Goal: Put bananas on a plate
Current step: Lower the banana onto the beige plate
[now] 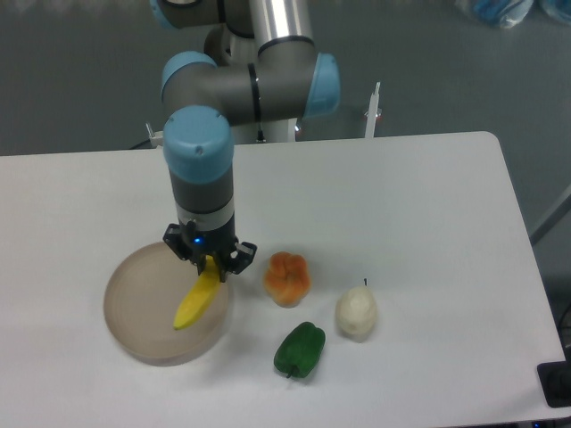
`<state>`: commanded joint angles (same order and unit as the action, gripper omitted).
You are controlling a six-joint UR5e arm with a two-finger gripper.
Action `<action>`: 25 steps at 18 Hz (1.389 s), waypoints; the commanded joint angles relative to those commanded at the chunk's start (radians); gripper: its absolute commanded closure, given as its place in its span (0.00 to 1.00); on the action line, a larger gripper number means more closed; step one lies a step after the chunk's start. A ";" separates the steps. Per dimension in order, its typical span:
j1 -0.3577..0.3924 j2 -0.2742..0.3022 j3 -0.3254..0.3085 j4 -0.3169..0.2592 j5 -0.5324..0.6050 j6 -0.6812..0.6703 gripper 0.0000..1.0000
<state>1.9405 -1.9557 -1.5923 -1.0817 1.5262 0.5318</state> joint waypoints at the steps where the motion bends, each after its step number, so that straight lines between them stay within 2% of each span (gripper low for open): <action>1: -0.005 -0.008 -0.003 0.012 0.020 0.026 0.79; 4: -0.048 -0.041 -0.012 0.084 0.051 0.013 0.79; 7: -0.072 -0.078 -0.028 0.138 0.049 -0.120 0.79; 15: -0.091 -0.100 -0.066 0.143 0.058 -0.070 0.78; 25: -0.101 -0.126 -0.054 0.143 0.057 -0.069 0.78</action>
<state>1.8392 -2.0816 -1.6460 -0.9388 1.5831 0.4633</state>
